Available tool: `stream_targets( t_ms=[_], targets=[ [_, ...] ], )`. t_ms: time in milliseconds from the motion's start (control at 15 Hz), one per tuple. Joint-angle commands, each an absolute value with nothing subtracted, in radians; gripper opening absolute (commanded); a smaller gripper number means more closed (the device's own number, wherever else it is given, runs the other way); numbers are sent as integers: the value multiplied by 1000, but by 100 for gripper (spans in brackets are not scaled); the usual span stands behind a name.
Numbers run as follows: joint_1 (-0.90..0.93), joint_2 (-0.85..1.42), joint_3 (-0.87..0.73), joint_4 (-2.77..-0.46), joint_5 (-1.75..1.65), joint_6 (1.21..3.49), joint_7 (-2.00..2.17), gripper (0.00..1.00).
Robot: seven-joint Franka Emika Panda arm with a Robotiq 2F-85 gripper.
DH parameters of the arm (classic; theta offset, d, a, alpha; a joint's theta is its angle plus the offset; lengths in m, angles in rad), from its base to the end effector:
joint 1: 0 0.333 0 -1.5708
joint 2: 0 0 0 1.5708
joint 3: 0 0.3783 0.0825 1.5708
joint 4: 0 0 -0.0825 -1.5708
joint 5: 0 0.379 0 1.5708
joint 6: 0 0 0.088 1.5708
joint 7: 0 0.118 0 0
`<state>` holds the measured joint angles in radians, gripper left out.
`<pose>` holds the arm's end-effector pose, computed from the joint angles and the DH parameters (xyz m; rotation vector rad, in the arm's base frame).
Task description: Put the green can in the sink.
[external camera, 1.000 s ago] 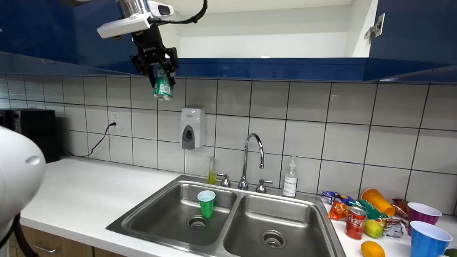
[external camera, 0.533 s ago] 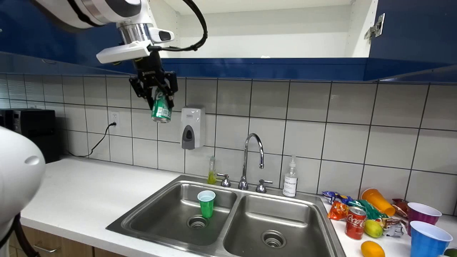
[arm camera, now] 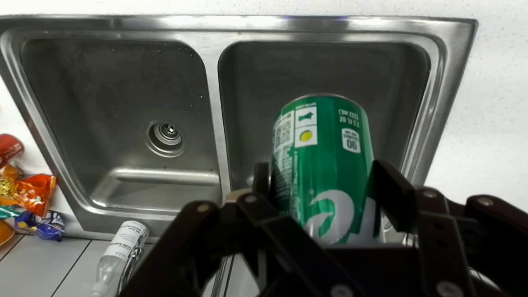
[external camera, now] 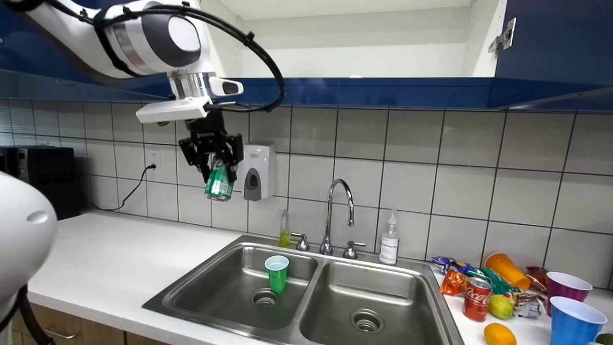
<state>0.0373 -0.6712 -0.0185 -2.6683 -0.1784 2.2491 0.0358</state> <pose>0.3235 -0.0011 0.5070 2.9816 0.1194 0.3841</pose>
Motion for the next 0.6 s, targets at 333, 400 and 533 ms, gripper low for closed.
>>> stream_targets(
  t_ms=[333,400,533],
  targets=[
    [-16,-499,3,-2744,-209,2524,24,39],
    [-22,-467,6,-2748,-216,2565,27,39],
    [-36,-406,12,-2754,-233,2649,34,39]
  ],
)
